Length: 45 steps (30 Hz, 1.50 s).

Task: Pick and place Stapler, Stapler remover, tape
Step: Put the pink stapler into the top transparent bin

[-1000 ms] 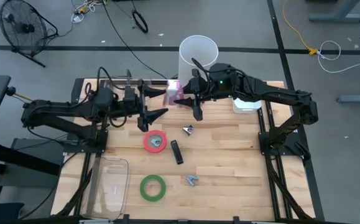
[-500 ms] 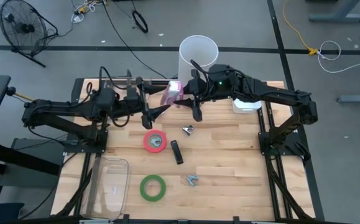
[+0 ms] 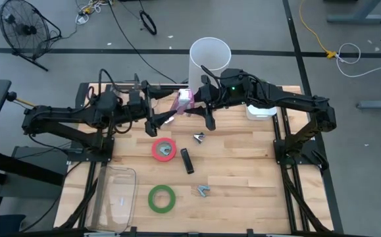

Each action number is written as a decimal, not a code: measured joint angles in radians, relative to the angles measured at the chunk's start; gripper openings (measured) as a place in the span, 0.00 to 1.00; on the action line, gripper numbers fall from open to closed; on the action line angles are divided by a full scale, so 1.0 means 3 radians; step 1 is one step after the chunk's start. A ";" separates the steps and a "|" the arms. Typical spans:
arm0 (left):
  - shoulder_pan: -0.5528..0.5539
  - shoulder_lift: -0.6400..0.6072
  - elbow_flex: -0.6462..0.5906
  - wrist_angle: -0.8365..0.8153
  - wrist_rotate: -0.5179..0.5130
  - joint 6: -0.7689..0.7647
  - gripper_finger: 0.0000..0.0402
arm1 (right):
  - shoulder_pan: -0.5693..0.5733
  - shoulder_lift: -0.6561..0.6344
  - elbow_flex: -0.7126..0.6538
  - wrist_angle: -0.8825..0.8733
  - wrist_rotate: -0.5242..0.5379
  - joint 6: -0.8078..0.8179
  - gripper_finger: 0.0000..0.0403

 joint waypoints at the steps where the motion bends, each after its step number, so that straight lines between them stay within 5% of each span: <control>1: 0.0000 0.0000 0.0000 0.0001 -0.0019 0.0000 0.83 | 0.0000 0.0000 0.0000 -0.0008 0.0000 -0.0007 0.32; 17: 0.0070 -0.0003 0.0233 -0.0082 -0.0024 0.0151 0.83 | -0.0001 -0.0003 -0.0003 -0.0071 0.0001 -0.0006 0.32; 26: 0.0246 -0.0001 0.0238 -0.0478 0.0007 -0.0493 0.94 | -0.0001 -0.0003 -0.0003 -0.0098 0.0004 0.0027 0.32; 45: 0.0086 0.0155 0.0239 -0.0487 0.0130 -0.0168 0.97 | -0.0003 -0.0005 -0.0004 -0.0155 0.0007 0.0027 0.32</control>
